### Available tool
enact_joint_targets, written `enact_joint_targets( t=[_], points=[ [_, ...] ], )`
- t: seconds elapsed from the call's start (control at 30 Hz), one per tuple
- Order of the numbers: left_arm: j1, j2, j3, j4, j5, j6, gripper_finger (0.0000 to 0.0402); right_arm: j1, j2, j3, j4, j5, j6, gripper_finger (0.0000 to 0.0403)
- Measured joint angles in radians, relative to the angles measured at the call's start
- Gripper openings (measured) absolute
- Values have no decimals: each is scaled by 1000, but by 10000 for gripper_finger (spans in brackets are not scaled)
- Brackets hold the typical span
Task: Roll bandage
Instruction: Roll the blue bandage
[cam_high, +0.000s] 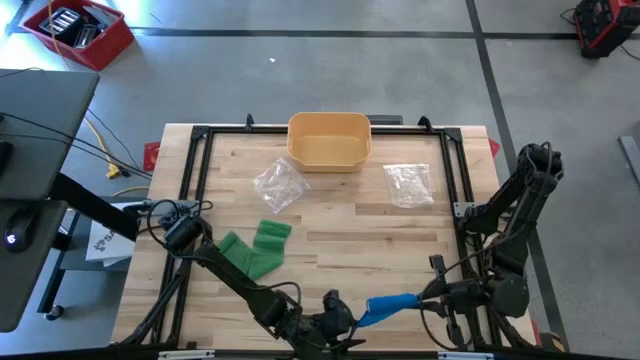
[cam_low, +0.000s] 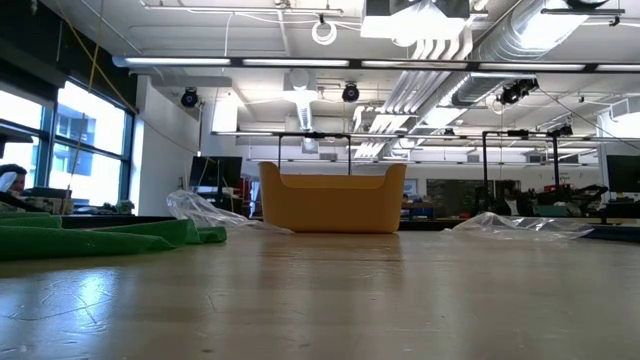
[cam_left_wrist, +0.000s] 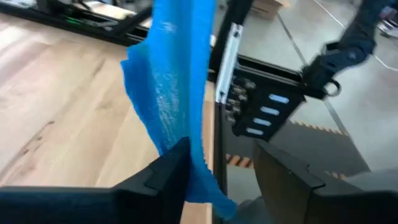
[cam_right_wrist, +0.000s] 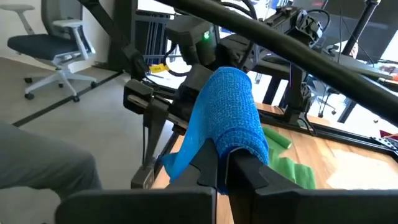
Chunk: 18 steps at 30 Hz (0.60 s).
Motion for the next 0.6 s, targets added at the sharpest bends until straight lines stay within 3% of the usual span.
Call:
enact_joint_targets(
  t=[0.1, 0.3, 0.6],
  points=[
    [-3, -13, 0, -14, 47, 35, 192, 0, 0, 0, -4, -4, 2, 2],
    [-35, -40, 0, -58, 4, 48, 197, -2, 0, 0, -24, -23, 28, 2],
    [-75, -56, 0, -223, -63, -117, 197, -4, 0, 0, -39, -27, 46, 2]
  ],
)
